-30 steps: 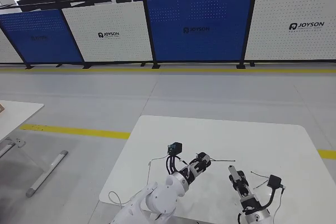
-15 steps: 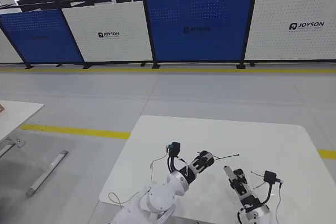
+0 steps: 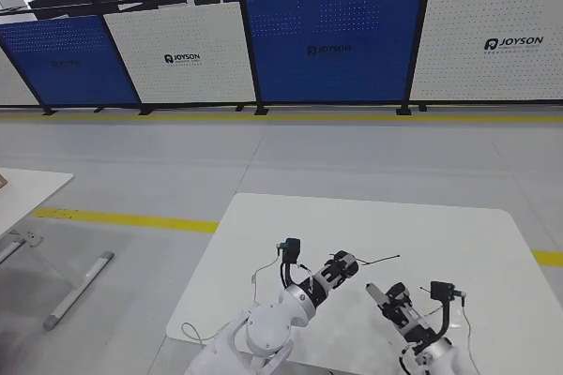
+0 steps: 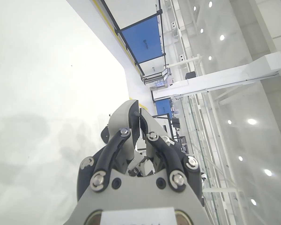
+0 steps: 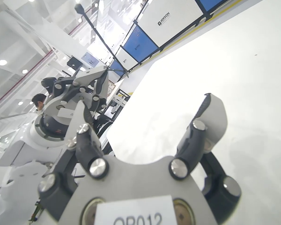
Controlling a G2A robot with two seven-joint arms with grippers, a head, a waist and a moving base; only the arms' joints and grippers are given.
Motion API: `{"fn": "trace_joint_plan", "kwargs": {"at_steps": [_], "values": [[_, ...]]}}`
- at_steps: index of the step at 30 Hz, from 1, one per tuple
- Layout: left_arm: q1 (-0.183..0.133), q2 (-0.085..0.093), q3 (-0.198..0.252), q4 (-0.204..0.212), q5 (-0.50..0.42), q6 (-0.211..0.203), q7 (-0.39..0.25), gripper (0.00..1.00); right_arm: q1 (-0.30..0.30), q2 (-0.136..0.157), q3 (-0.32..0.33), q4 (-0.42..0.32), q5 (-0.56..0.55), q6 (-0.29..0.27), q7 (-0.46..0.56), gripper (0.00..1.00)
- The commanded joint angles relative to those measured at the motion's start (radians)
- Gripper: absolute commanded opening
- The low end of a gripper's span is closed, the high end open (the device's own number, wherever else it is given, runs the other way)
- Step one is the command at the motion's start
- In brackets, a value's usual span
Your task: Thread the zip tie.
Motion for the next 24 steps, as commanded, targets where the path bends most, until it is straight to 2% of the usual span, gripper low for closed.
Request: {"fn": "trace_joint_plan", "kwargs": {"at_steps": [1,4,13,16,18,24], "values": [[0.006,-0.001,-0.003,-0.002,-0.018,-0.018,0.005,0.0,0.008,0.002,-0.005,0.005,-0.11,0.018,-0.027,1.0],[0.012,0.0,-0.008,-0.004,-0.042,-0.033,-0.024,0.0,0.019,0.002,-0.021,0.008,-0.199,0.024,-0.061,1.0],[0.012,0.001,-0.009,-0.005,-0.042,-0.031,-0.026,0.0,0.024,0.001,-0.031,0.016,-0.205,0.023,-0.064,1.0],[0.013,-0.001,-0.007,0.001,-0.058,-0.031,-0.018,0.0,0.029,0.003,-0.038,0.016,-0.321,0.079,-0.095,1.0],[0.009,-0.005,-0.007,0.005,-0.095,-0.028,-0.013,0.0,0.032,0.001,-0.055,0.02,-0.371,0.094,-0.132,1.0],[0.006,-0.006,-0.007,0.008,-0.105,-0.026,-0.01,0.0,0.035,0.0,-0.063,0.025,-0.377,0.097,-0.141,1.0]]}}
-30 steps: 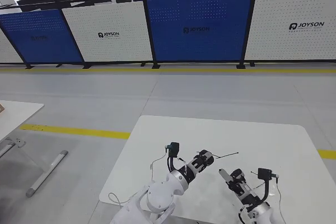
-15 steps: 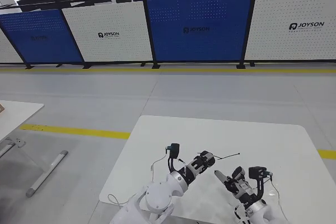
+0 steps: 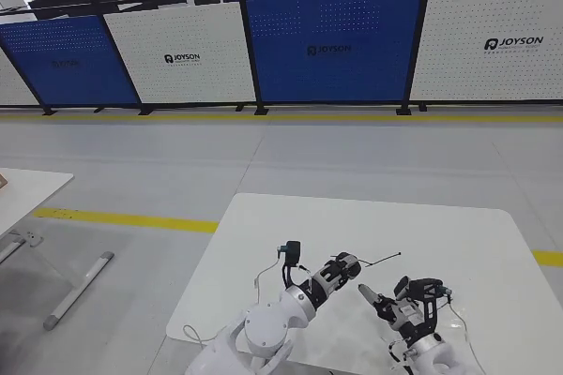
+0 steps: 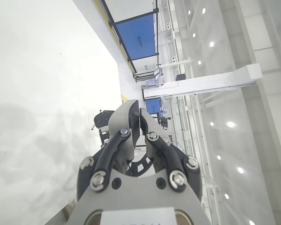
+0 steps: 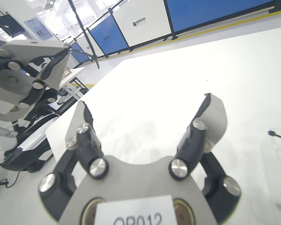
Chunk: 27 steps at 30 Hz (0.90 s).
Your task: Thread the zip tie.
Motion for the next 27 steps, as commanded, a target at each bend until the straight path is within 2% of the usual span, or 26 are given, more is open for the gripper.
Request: {"fn": "trace_joint_plan", "kwargs": {"at_steps": [1,9,11,12,13,14,17,22,25,27], "values": [[0.0,0.0,0.0,0.0,0.0,0.0,0.0,0.0,0.0,0.0,0.0,0.0,0.0,0.0,0.0,1.0],[-0.003,-0.002,0.009,0.005,0.002,-0.011,0.0,0.0,-0.001,-0.003,0.0,0.011,-0.002,0.031,-0.067,1.0],[-0.006,-0.003,0.013,0.009,0.002,-0.012,0.001,0.0,0.002,-0.004,-0.004,0.013,-0.009,0.037,-0.065,0.85],[-0.007,-0.003,0.014,0.011,0.001,-0.013,0.001,0.0,0.003,-0.004,-0.006,0.014,-0.012,0.038,-0.06,0.73],[-0.008,-0.003,0.015,0.013,0.0,-0.013,0.001,0.0,0.006,-0.004,-0.009,0.015,-0.02,0.038,-0.052,0.54],[-0.009,-0.004,0.016,0.014,-0.001,-0.013,0.001,0.0,0.008,-0.004,-0.012,0.015,-0.022,0.035,-0.046,0.45],[-0.01,-0.005,0.019,0.015,-0.002,-0.015,0.001,0.0,0.014,-0.004,-0.016,0.016,-0.008,0.008,-0.029,0.31],[-0.011,-0.005,0.025,0.012,0.007,-0.013,0.002,0.0,0.019,-0.002,-0.014,0.018,0.014,-0.026,-0.029,0.36],[-0.013,-0.005,0.029,0.015,0.022,-0.006,-0.001,0.0,0.018,-0.002,-0.012,0.018,0.024,-0.037,-0.035,0.44],[-0.015,-0.005,0.032,0.02,0.023,-0.005,-0.002,0.0,0.018,-0.002,-0.011,0.017,0.03,-0.042,-0.041,0.44]]}}
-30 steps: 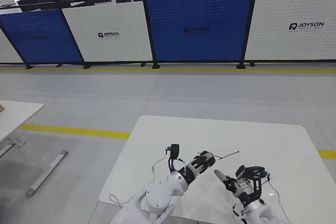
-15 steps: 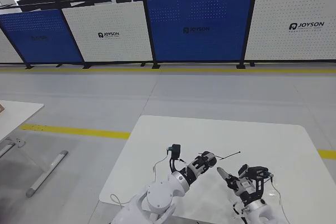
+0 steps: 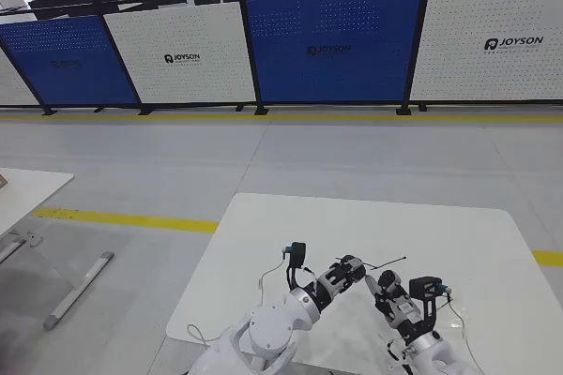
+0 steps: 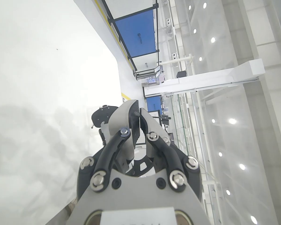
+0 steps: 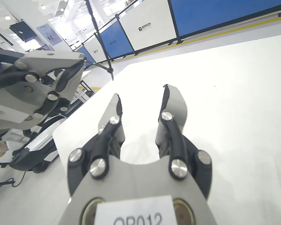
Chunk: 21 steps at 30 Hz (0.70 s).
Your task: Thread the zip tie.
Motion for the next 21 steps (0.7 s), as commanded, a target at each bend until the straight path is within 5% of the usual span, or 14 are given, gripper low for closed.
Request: {"fn": "trace_joint_plan", "kwargs": {"at_steps": [1,21], "values": [[-0.002,-0.001,0.004,0.003,0.001,0.0,-0.002,0.0,0.0,0.0,0.001,0.0,0.005,-0.006,-0.005,0.44],[-0.004,-0.001,0.021,0.005,0.033,0.011,-0.009,0.0,-0.009,0.002,-0.004,-0.018,-0.008,-0.02,-0.044,0.33]]}}
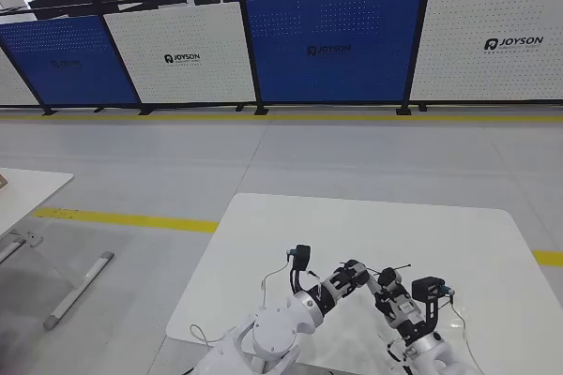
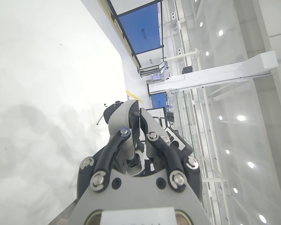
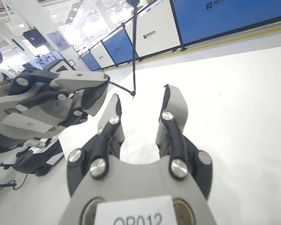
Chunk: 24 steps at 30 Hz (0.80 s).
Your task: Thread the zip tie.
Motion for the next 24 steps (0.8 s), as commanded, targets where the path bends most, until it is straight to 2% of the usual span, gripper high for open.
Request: {"fn": "trace_joint_plan", "kwargs": {"at_steps": [1,5,11,16,20,22,24], "values": [[0.0,0.0,0.0,0.0,0.0,0.0,-0.001,0.0,0.0,0.0,-0.001,0.0,-0.001,0.003,-0.001,0.31],[0.002,0.0,0.0,0.0,0.003,-0.001,-0.002,0.0,0.0,0.0,-0.002,-0.001,-0.004,0.007,-0.001,0.25],[-0.003,-0.001,0.002,0.01,0.0,-0.002,-0.004,0.0,0.001,0.001,-0.004,0.0,-0.01,0.004,0.001,0.25],[-0.005,-0.001,0.003,0.013,-0.001,-0.002,-0.002,0.0,0.001,0.001,-0.005,0.001,-0.01,0.002,0.0,0.21],[-0.004,-0.002,0.003,0.013,0.0,-0.004,-0.001,0.0,0.001,0.001,-0.005,0.002,-0.008,0.002,-0.003,0.1],[-0.004,-0.002,0.002,0.013,0.0,-0.004,-0.001,0.0,0.001,0.001,-0.006,0.002,-0.007,0.002,-0.004,0.0],[-0.004,-0.002,0.002,0.013,0.0,-0.005,-0.001,0.0,0.001,0.001,-0.006,0.002,-0.006,0.001,-0.005,0.0]]}}
